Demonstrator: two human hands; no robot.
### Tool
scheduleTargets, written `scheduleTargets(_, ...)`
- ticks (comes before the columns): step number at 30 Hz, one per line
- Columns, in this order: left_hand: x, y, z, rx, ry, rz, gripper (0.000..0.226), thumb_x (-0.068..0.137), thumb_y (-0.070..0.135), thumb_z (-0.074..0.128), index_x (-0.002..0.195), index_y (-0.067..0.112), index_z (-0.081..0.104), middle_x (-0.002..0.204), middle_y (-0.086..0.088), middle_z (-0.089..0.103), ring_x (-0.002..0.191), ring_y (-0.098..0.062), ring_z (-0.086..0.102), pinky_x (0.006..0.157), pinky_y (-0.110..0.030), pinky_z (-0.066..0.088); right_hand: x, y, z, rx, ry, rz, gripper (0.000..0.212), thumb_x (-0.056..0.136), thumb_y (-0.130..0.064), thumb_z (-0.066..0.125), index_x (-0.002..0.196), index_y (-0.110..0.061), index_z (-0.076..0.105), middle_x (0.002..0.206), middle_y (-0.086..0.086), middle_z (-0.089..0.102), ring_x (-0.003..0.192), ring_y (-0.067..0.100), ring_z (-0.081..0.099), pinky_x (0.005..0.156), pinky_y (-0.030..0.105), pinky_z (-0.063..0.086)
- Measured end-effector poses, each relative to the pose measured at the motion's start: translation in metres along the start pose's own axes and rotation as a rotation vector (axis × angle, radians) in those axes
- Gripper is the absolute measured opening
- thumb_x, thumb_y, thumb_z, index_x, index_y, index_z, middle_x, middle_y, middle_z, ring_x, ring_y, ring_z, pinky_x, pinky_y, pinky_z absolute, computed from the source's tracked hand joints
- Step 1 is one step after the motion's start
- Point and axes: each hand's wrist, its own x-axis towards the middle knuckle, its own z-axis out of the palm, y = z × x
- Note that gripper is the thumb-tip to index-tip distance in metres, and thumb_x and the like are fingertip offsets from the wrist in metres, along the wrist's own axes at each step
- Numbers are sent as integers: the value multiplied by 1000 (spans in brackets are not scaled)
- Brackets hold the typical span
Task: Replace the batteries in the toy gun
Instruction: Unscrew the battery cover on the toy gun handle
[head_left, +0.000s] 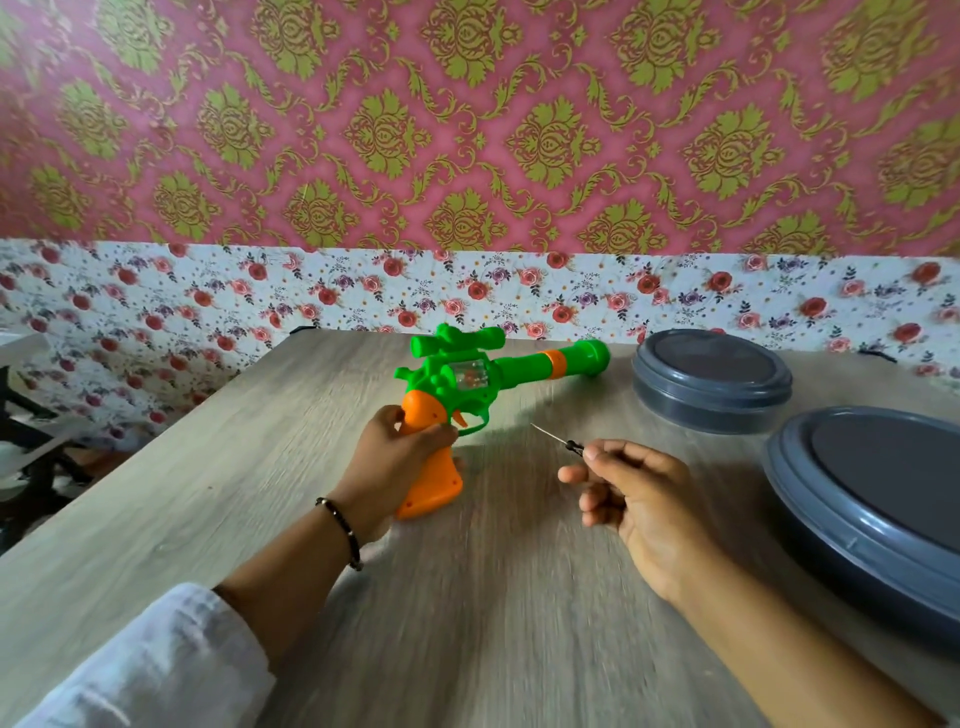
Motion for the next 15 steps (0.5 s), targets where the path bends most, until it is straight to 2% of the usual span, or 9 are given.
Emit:
scheduleTargets(4,-6,-2,0,-190,-134,29,38,86,7,63,120,16,48,100,-12,64,70,-25,71,61,-37,58,-3,1,1,-44,-30,-56,14,87,1,56,94,-4,68,73,16,70,46,15,53,42,23,46)
scheduleTargets(8,-12,-1,3,-271,-212,77,22,96,30,48,115,21,53,91,-10,62,60,-16,67,54,-28,54,-6,4,3,-118,-58,-127,14,86,0,58,91,-3,70,71,15,70,46,16,51,40,23,42)
scheduleTargets(11,-12,-4,6,-204,-249,103,51,94,56,25,121,25,54,90,-9,67,62,-16,68,53,-27,56,-13,7,11,-206,-100,-248,12,88,-4,58,89,-6,69,66,13,70,44,18,54,38,22,41)
scheduleTargets(13,-11,-8,9,-167,-290,172,68,90,62,17,131,21,52,90,-12,70,67,-18,68,58,-28,55,-18,9,18,-239,-133,-305,12,89,-7,57,87,-8,68,61,13,69,43,19,56,38,22,40)
scheduleTargets(15,-11,-10,11,-149,-311,215,73,87,64,16,132,19,52,89,-11,72,72,-18,69,63,-29,56,-23,11,24,-251,-148,-362,12,90,-8,56,86,-10,67,61,13,69,45,20,59,39,23,41)
